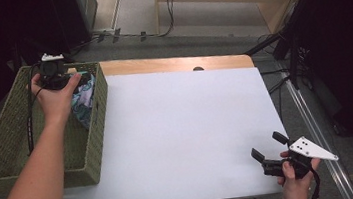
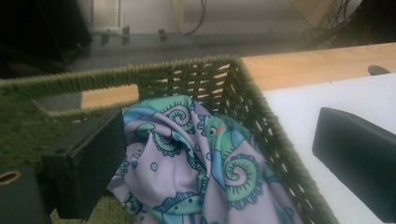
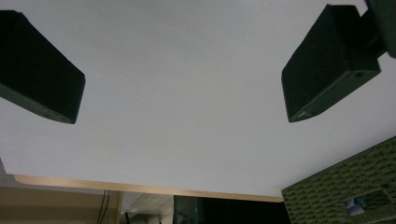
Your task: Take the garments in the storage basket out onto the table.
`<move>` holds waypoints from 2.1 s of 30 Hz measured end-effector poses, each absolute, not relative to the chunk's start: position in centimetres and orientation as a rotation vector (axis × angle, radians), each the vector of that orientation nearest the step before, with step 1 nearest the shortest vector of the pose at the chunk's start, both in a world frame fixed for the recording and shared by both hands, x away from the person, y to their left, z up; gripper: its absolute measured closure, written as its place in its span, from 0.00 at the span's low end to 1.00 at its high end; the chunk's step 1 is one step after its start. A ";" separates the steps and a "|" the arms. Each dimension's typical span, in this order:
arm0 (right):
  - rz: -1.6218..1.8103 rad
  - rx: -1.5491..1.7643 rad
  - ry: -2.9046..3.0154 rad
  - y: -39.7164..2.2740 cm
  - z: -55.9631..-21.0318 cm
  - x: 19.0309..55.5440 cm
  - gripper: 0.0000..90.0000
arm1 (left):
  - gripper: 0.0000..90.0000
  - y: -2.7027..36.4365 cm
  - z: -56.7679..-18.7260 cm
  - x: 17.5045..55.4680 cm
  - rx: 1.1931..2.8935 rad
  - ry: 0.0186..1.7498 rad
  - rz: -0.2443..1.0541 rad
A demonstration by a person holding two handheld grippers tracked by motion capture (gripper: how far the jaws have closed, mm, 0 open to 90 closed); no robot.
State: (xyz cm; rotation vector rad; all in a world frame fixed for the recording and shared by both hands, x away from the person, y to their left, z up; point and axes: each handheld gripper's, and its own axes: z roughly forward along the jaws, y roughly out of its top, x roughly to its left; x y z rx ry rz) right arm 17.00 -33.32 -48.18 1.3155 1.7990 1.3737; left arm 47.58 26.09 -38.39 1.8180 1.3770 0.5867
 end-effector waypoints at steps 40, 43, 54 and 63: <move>1.379 1.348 1.814 -33.8 -49.3 17.5 0.00 | 0.00 27.0 -48.1 51.8 2.057 1.717 0.346; 1.377 1.342 1.819 -33.7 -49.2 17.5 0.00 | 0.00 26.7 -48.4 51.5 2.053 1.684 0.417; 1.386 1.351 1.820 -33.5 -49.3 17.6 0.00 | 0.08 26.3 -48.3 51.3 2.080 1.658 0.434; 1.377 1.349 1.834 -33.4 -49.6 17.9 0.00 | 0.30 26.2 -47.3 51.1 2.121 1.659 0.473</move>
